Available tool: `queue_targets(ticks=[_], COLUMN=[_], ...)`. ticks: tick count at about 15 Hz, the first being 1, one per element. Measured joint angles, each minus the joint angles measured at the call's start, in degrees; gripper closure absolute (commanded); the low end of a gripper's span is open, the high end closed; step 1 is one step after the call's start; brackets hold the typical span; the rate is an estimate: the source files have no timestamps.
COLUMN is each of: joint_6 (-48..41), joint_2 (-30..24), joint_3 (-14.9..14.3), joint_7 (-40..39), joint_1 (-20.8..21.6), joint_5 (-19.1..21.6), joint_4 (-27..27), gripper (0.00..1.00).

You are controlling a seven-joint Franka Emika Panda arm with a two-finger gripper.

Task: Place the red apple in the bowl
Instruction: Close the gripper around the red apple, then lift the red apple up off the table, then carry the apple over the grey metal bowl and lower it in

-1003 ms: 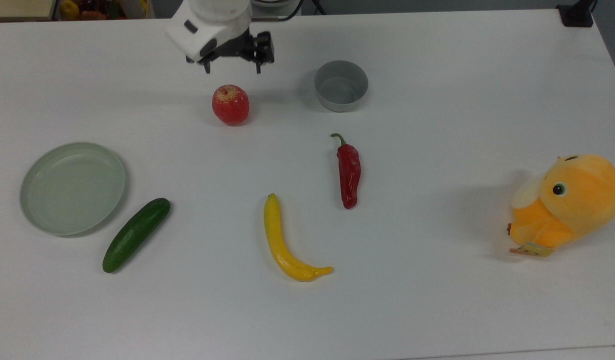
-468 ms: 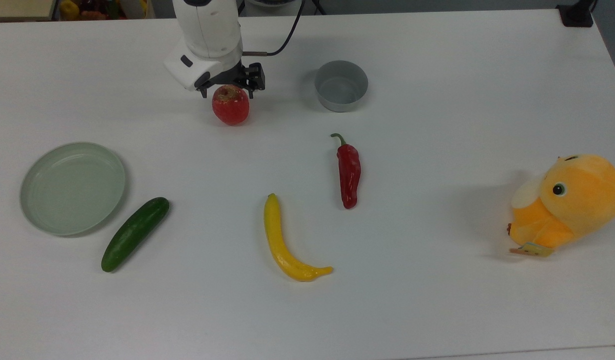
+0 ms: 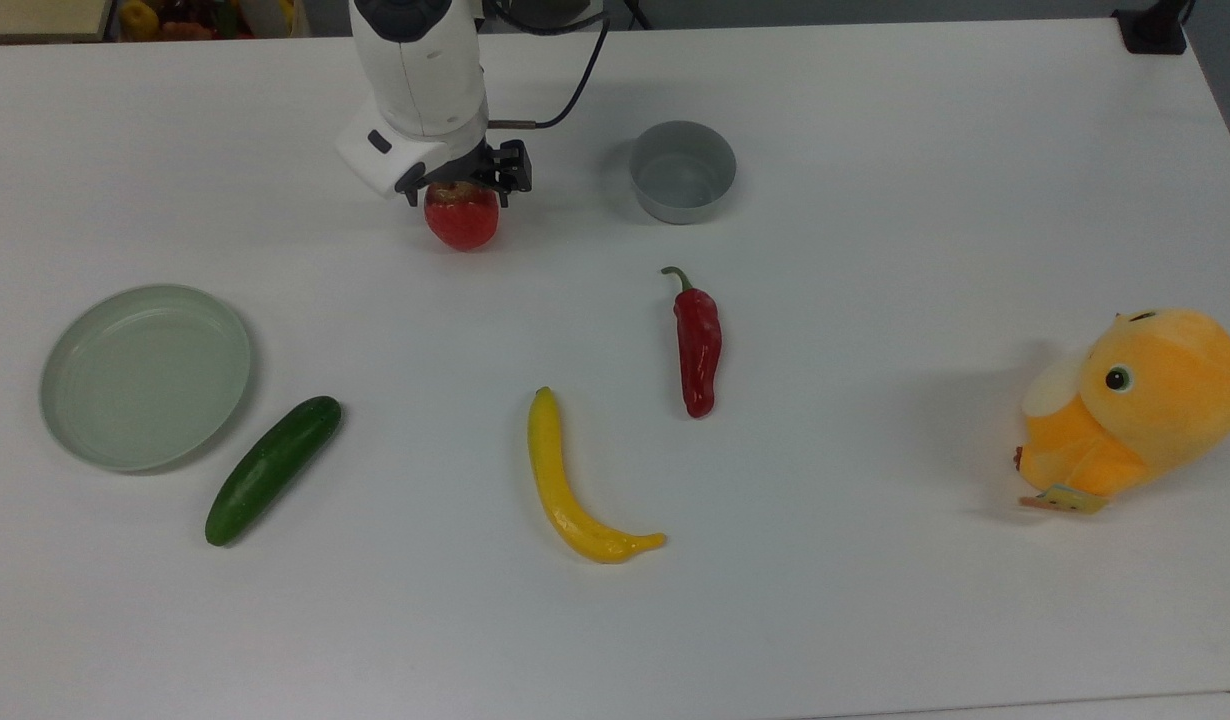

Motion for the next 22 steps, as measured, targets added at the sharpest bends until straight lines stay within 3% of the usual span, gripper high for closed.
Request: queue_targets(ticks=[1,3,5,6,7,13,18,22], joint_6=[0.08,0.29,0.30,0.30,0.30,0.18,-7.98,-15.72], joint_2=[0.30,0.93,1.34,1.41,1.30,-0.04,-6.29,-11.46], joint_3=[0.00,0.00,0.00,0.00,0.00,-0.01,0.18,3.48], joint_7=[0.00,0.00,0.00,0.00,0.00,0.00,0.00,0.00], joint_1=[0.00,-0.03,-0.08,-0.13,-0.17,-0.63,-0.44,-0.05], joint_5=[-0.43,-1.55,-2.06,-2.09,-2.09,-2.10,-2.11,-2.10], joint_4=[-0.02,-0.07,-0.11,-0.12,-0.06,0.09,2.33,3.46], gripper=[0.06,0.28,0.61,0.73,0.77,0.77,0.77,0.77])
